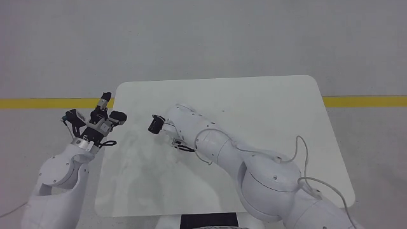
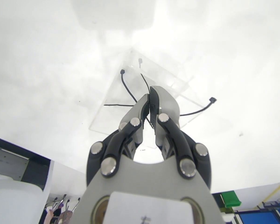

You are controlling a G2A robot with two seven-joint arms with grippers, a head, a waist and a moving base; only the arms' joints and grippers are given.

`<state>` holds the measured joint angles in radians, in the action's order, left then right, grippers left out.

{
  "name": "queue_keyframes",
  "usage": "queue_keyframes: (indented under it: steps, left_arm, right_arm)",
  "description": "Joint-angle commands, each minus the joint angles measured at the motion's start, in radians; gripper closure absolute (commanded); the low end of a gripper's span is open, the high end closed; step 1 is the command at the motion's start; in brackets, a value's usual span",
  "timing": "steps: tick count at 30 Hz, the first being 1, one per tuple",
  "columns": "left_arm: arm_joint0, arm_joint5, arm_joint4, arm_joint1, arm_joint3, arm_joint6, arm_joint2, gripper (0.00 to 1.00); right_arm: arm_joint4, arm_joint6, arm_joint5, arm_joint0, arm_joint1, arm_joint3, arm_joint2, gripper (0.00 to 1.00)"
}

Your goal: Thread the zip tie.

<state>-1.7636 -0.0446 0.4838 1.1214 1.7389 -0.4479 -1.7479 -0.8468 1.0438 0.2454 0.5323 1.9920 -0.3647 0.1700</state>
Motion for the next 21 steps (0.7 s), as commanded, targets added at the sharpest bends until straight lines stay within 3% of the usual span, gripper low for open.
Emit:
queue_keyframes:
  steps: [1,8,21]
  left_arm:
    - [0.000,0.000,0.000,0.000,0.000,0.000,0.000,0.00]
    - [0.000,0.000,0.000,0.000,0.000,0.000,0.000,0.00]
    - [0.000,0.000,0.000,0.000,0.000,0.000,0.000,0.00]
  right_arm:
    - [0.003,0.007,0.002,-0.007,0.000,-0.003,0.000,1.00]
    - [-0.013,0.041,0.005,-0.027,0.000,-0.024,0.000,1.00]
    - [0.027,0.026,0.075,-0.061,-0.012,-0.014,0.047,1.00]
